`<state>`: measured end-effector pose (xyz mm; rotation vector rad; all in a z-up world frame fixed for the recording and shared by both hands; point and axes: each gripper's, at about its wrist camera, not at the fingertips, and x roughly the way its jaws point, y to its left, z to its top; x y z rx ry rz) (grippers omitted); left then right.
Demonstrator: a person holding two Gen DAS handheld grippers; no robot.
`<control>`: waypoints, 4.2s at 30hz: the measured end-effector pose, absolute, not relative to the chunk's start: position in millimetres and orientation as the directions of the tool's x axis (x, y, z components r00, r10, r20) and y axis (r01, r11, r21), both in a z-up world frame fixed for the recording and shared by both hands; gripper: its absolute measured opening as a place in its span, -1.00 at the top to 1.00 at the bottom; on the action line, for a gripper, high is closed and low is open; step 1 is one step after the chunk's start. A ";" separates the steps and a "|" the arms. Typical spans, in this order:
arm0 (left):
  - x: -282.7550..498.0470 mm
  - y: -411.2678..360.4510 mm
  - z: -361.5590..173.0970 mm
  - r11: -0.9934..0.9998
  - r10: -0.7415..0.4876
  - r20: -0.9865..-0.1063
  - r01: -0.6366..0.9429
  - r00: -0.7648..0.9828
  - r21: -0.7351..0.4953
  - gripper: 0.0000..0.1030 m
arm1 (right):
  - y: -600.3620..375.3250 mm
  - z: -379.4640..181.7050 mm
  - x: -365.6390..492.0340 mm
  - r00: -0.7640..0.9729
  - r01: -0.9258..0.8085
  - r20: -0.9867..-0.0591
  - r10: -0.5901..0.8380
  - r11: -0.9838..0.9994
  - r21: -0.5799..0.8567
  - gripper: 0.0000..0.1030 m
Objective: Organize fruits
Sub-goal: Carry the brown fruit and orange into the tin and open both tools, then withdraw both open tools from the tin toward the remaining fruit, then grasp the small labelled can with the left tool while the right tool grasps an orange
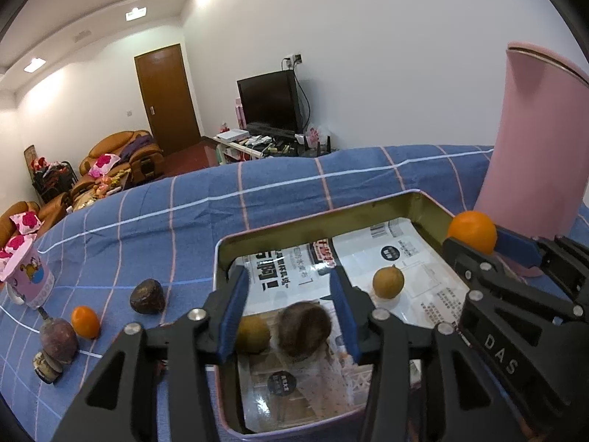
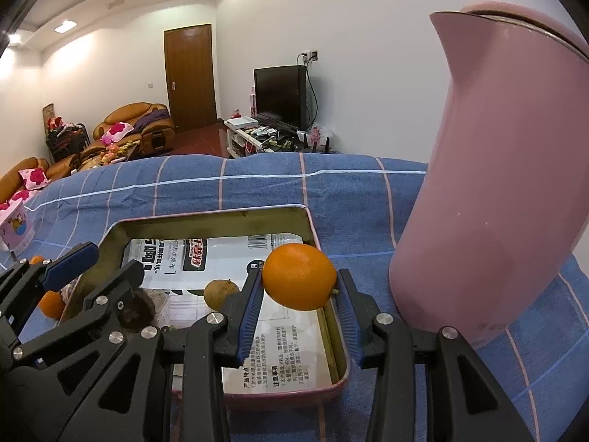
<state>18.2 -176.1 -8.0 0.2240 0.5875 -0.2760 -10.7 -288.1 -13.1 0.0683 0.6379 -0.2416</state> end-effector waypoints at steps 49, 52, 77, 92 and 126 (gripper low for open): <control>-4.9 -69.8 5.6 0.978 -0.107 -0.428 0.172 0.897 0.116 -1.00 | -258.1 6.9 -52.5 0.884 0.314 -0.398 -0.243 0.942 0.122 -0.56; -3.0 -57.4 4.6 0.980 -0.094 -0.434 0.161 0.896 0.120 -1.00 | -245.6 6.6 -52.3 0.888 0.291 -0.405 -0.219 0.949 0.124 -0.56; 24.1 56.7 -13.1 0.977 -0.060 -0.574 0.166 0.817 0.134 -1.00 | -129.9 -1.6 -21.6 0.881 0.070 -0.467 -0.074 0.997 -0.025 -0.55; 56.9 122.2 -48.3 0.987 -0.131 -0.785 0.157 0.605 -0.044 -0.94 | -64.7 -24.9 22.7 0.756 -0.268 -0.646 0.104 0.950 -0.161 -0.26; 38.1 154.5 -14.4 0.994 -0.079 -0.573 0.023 0.816 -0.105 0.24 | -56.5 -14.4 15.5 0.720 -0.312 -0.601 0.349 0.935 0.169 0.14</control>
